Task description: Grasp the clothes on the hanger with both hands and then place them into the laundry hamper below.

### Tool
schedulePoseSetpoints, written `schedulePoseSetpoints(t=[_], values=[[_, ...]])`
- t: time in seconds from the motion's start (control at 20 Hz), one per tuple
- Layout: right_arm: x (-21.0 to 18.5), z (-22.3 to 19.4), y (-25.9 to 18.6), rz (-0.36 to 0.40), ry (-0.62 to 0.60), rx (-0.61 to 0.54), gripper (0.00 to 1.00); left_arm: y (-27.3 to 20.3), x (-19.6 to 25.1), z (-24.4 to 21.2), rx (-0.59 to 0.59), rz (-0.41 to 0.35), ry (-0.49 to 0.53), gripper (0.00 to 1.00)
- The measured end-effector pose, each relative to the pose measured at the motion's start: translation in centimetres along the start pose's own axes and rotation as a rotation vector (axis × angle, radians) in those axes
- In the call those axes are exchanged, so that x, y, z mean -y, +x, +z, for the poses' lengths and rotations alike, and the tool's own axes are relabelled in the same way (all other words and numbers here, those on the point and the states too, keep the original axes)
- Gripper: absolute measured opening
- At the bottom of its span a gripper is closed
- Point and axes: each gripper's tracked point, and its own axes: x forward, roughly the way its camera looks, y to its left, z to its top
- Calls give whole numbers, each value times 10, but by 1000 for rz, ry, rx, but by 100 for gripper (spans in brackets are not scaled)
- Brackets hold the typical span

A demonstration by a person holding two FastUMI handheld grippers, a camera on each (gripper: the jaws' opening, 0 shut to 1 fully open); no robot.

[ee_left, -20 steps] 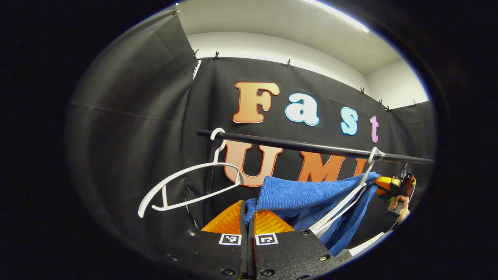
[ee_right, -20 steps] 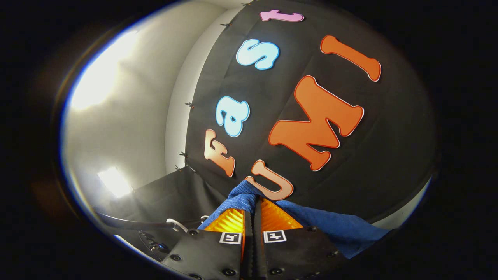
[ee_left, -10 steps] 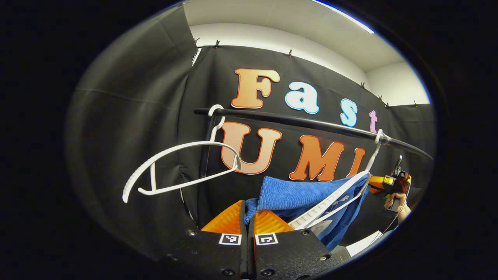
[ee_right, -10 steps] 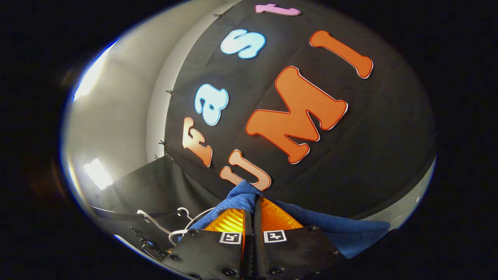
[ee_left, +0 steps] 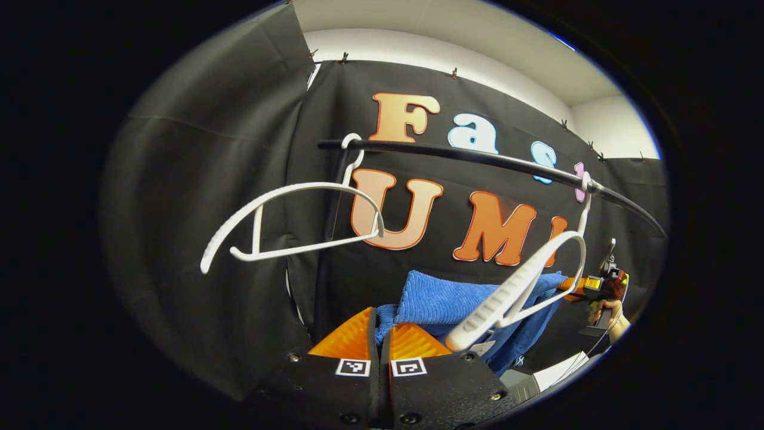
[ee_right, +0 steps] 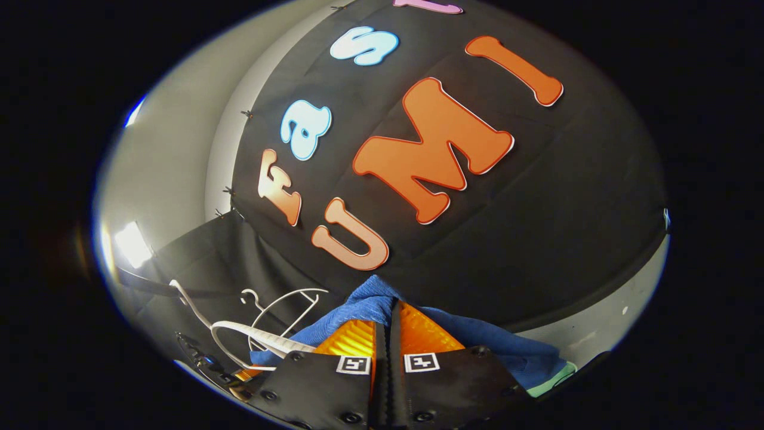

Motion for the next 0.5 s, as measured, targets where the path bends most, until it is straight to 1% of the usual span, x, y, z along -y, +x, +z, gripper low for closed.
schedulePoseSetpoints(t=[0.2, 0.35, 0.5], values=[[16, -16, -13, -27, 11, -14, 7, -11, 4, -25, -29, 6, -14, 0], [30, -31, -26, -57, -9, -23, 7, -16, 3, -42, -51, 14, -13, 0], [45, -44, -38, -97, -19, -29, 7, -21, 8, -62, -83, 25, 12, 0]])
